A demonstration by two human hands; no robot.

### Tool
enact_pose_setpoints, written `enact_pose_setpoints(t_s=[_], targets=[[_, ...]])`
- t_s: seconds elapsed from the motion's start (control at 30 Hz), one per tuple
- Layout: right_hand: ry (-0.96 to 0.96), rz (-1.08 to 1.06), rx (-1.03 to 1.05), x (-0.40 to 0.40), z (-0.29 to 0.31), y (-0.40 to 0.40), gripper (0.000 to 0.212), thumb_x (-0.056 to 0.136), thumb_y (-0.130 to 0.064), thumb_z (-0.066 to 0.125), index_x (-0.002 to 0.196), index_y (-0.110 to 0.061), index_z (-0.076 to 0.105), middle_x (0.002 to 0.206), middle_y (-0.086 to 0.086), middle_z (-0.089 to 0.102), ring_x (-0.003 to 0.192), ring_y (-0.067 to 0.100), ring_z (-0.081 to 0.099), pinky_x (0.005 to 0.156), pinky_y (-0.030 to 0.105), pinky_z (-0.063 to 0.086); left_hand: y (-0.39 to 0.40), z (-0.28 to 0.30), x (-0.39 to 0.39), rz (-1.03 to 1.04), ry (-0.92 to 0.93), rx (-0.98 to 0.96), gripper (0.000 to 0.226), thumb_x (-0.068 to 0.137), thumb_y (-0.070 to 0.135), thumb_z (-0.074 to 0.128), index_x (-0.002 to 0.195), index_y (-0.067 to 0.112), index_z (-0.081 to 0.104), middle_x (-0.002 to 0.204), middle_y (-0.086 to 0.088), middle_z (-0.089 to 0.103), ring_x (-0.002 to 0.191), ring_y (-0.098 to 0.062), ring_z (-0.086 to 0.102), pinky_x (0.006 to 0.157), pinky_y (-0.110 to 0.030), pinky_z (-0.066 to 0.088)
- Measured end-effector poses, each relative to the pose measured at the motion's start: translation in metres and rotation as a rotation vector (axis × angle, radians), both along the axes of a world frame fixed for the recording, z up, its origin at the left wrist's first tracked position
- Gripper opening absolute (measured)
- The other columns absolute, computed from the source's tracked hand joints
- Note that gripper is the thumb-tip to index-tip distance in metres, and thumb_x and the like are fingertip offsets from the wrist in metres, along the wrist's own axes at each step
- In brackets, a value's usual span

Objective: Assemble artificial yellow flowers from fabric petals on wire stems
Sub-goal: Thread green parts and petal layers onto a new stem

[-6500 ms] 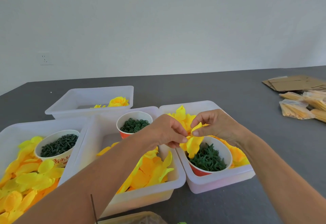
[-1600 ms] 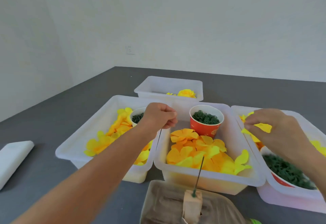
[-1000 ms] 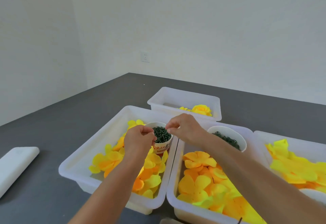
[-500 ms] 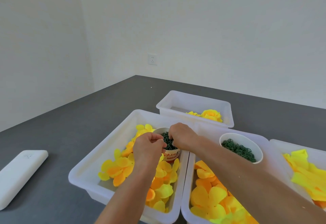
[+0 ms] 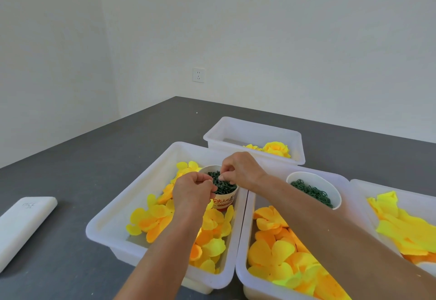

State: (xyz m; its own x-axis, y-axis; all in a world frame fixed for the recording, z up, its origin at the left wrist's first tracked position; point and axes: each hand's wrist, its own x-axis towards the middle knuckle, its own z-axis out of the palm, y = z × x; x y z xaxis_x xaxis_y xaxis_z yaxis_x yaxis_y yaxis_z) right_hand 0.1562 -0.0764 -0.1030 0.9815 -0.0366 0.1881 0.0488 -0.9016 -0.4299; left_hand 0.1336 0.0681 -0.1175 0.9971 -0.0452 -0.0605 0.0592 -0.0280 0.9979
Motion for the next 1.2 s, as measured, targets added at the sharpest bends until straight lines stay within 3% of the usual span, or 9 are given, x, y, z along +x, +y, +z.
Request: enact_pose_setpoints(t_s=[0.1, 0.3, 0.43, 0.57, 0.67, 0.83, 1.03, 1.1, 1.2], targets=[[-0.008, -0.013, 0.169, -0.006, 0.003, -0.003, 0.008, 0.081, -0.002, 0.067, 0.088, -0.003, 0.072, 0.080, 0.010, 0.070, 0.068, 0.014, 0.064, 0.073, 0.024, 0.052, 0.000, -0.001, 0.000, 0.001, 0.000, -0.003, 0.021, 0.084, -0.007, 0.052, 0.077, 0.010, 0.062, 0.070, -0.008, 0.066, 0.057, -0.015, 0.056, 0.052, -0.023, 0.044], [-0.070, -0.011, 0.314, -0.016, -0.001, -0.005, 0.017, 0.078, 0.003, 0.069, 0.095, -0.002, 0.072, 0.093, 0.012, 0.071, 0.083, 0.012, 0.063, 0.082, 0.023, 0.051, 0.000, -0.002, 0.001, 0.000, 0.000, 0.004, 0.022, 0.082, -0.008, 0.054, 0.074, 0.011, 0.061, 0.072, -0.010, 0.066, 0.057, -0.015, 0.056, 0.052, -0.024, 0.044], [-0.094, -0.019, 0.549, -0.028, 0.001, -0.002, 0.012, 0.080, 0.000, 0.070, 0.089, -0.007, 0.072, 0.084, 0.008, 0.071, 0.077, 0.010, 0.064, 0.075, 0.020, 0.052, 0.000, -0.002, 0.000, -0.036, -0.064, -0.013, 0.019, 0.083, -0.004, 0.060, 0.077, 0.013, 0.065, 0.070, -0.006, 0.064, 0.055, -0.012, 0.055, 0.047, -0.015, 0.045], [-0.089, 0.022, 0.837, -0.050, 0.012, 0.000, 0.014, 0.081, -0.003, 0.068, 0.082, -0.016, 0.071, 0.069, -0.002, 0.070, 0.065, 0.005, 0.063, 0.061, 0.015, 0.050, -0.002, 0.001, -0.006, -0.117, -0.221, -0.029, 0.012, 0.081, 0.008, 0.070, 0.092, 0.010, 0.072, 0.074, -0.002, 0.068, 0.063, -0.011, 0.059, 0.061, -0.021, 0.048], [-0.090, 0.037, 0.900, -0.070, 0.022, -0.001, 0.013, 0.082, -0.002, 0.067, 0.083, -0.014, 0.070, 0.070, -0.002, 0.070, 0.066, 0.007, 0.064, 0.064, 0.019, 0.051, -0.002, 0.007, -0.013, -0.160, -0.325, -0.047, 0.007, 0.081, 0.014, 0.070, 0.086, 0.018, 0.074, 0.075, 0.000, 0.072, 0.067, -0.010, 0.062, 0.068, -0.027, 0.052], [-0.073, 0.008, 0.947, -0.105, 0.039, 0.000, 0.012, 0.081, -0.003, 0.068, 0.083, -0.015, 0.070, 0.067, -0.005, 0.069, 0.065, 0.005, 0.064, 0.066, 0.020, 0.051, -0.002, 0.022, -0.031, -0.285, -0.325, -0.141, 0.010, 0.081, 0.009, 0.068, 0.074, 0.015, 0.072, 0.063, 0.001, 0.069, 0.055, -0.005, 0.057, 0.056, -0.017, 0.049], [0.002, -0.087, 1.474, -0.143, 0.051, 0.015, 0.009, 0.083, -0.004, 0.063, 0.076, -0.010, 0.064, 0.062, 0.001, 0.065, 0.053, 0.008, 0.057, 0.050, 0.017, 0.048, 0.000, 0.043, -0.068, -0.396, -0.368, -0.281, 0.010, 0.082, 0.005, 0.066, 0.074, 0.011, 0.068, 0.057, 0.005, 0.065, 0.053, -0.005, 0.056, 0.055, -0.014, 0.048], [0.031, -0.109, 1.612, -0.157, 0.056, 0.020, 0.004, 0.076, -0.008, 0.067, 0.074, -0.009, 0.063, 0.061, 0.001, 0.065, 0.052, 0.008, 0.057, 0.048, 0.016, 0.047, 0.000, 0.049, -0.081, -0.400, -0.418, -0.296, 0.009, 0.081, 0.004, 0.066, 0.075, 0.010, 0.068, 0.059, 0.005, 0.066, 0.055, -0.006, 0.057, 0.058, -0.016, 0.049], [0.009, -0.106, 1.751, -0.180, 0.059, 0.027, 0.014, 0.065, -0.013, 0.070, 0.077, -0.009, 0.063, 0.060, 0.001, 0.065, 0.051, 0.007, 0.059, 0.049, 0.014, 0.048, -0.001, 0.055, -0.103, -0.412, -0.488, -0.340, 0.006, 0.082, 0.001, 0.065, 0.079, 0.005, 0.068, 0.064, 0.001, 0.068, 0.058, -0.007, 0.059, 0.062, -0.018, 0.050]])
